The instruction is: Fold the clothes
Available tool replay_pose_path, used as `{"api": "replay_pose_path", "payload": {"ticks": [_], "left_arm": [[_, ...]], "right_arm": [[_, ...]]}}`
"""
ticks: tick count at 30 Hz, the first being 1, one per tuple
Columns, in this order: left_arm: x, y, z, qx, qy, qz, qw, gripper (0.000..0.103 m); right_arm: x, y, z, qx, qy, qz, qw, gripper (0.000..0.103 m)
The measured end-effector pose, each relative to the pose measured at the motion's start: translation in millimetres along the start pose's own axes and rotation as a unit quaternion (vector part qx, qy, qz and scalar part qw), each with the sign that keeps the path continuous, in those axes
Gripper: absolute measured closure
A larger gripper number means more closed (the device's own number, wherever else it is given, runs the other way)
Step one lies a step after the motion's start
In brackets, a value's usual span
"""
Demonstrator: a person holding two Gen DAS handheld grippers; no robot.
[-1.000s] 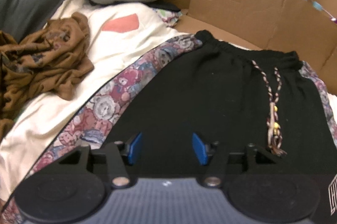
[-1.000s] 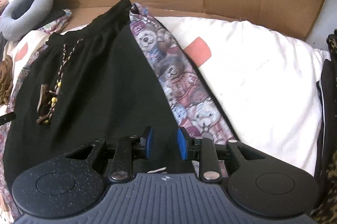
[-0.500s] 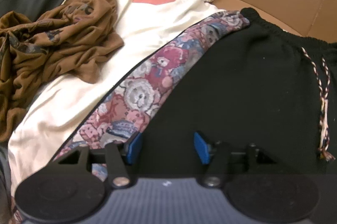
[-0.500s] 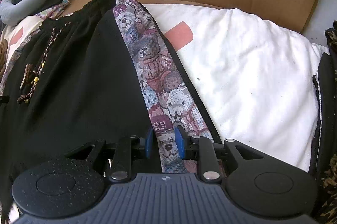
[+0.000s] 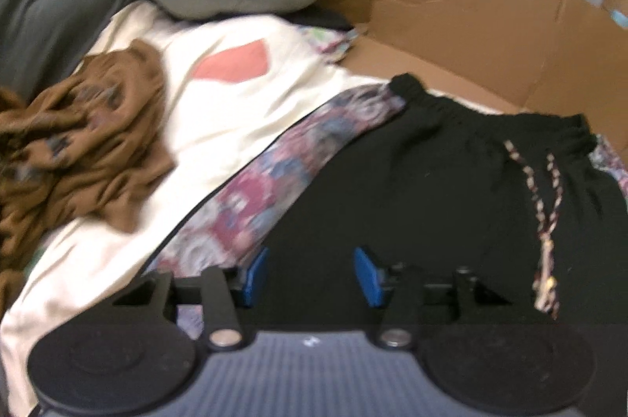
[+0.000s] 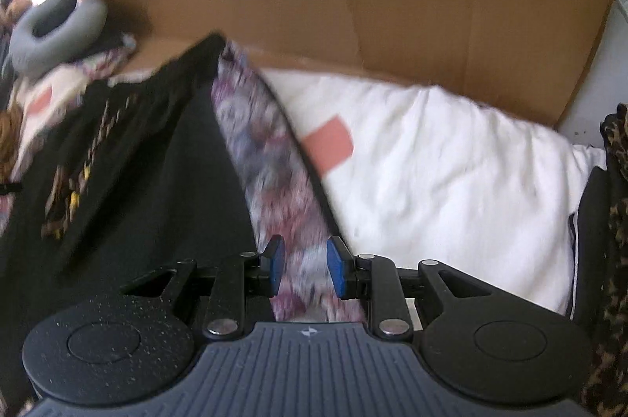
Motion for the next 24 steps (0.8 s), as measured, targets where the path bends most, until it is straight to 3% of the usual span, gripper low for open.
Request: {"api": "replay_pose_path", "payload": {"ticks": [5, 13, 18, 24], "left_arm": [[17.7, 13.4, -18.8, -0.009, 0.010, -0.017, 0.9998, 0.053], [42.1, 30.7, -32.8, -0.001, 0.007, -0.034, 0.9994, 0.054], [51.3, 48.9, -25.5, 0.020, 0.003, -0.032, 0.9993, 0.054], [57.7, 64.9, -20.2, 0.018, -0.005, -0.024, 0.9995, 0.054]], "right_arm": [[15.8, 12.5, -0.1, 0.006, 0.017, -0.016, 1.000, 0.072], [22.3, 29.2, 33.6, 0.033, -0.015, -0.029, 0.999, 0.072], [24.7, 45.8, 45.1, 0.034, -0.024, -0.017, 0.999, 0.072], [34.5, 63.7, 45.2, 0.031, -0.016, -0.014, 0.999, 0.072]]}}
Point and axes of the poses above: each gripper's, at about its wrist camera, not at the fingertips, and y roughly the way its jaws point, z to its left, x to its top, the point moved 7 cm from there along y, roughly the way its jaws point, and after that the axes turned 4 degrees about y, right-handed, at the moved point
